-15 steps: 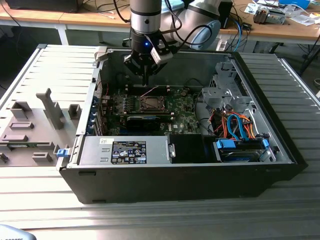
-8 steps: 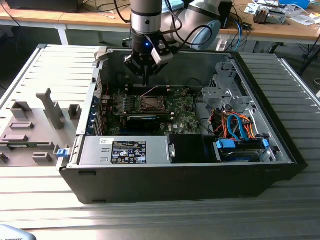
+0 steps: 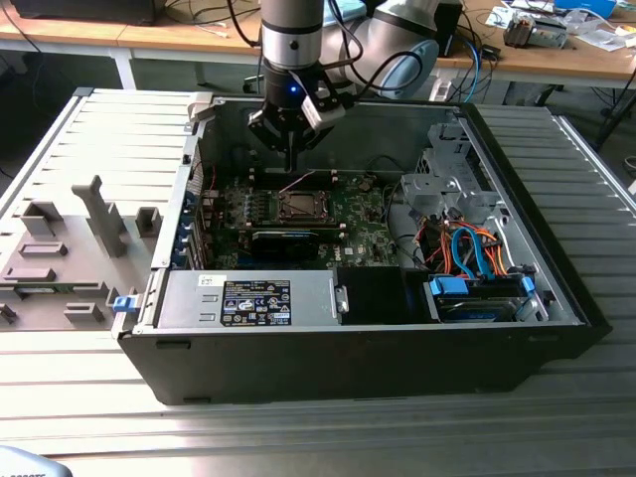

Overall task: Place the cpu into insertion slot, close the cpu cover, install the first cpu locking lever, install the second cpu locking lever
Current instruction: 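Install the first cpu locking lever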

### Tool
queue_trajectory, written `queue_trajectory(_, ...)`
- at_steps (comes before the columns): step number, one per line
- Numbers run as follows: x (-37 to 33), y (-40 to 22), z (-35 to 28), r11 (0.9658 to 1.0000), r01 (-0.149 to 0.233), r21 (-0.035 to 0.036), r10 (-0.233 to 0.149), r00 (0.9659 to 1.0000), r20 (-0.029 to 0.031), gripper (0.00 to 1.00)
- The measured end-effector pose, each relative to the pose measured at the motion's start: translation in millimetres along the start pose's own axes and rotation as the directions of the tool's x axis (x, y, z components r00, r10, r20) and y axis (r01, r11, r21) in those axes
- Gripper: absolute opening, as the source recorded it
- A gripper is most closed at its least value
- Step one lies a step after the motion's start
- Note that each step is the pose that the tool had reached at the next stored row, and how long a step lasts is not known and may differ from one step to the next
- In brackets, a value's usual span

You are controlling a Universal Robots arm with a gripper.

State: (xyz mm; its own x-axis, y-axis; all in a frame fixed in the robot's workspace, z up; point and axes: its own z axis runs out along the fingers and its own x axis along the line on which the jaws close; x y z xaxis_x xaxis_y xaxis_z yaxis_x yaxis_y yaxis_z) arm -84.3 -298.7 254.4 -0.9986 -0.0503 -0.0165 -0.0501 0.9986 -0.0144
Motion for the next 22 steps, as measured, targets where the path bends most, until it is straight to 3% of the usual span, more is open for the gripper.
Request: queue_trajectory(22,-3.2,-0.1,4.5,1.0,-0.002,-0.0003,0.002,1.0,0.0,0.16)
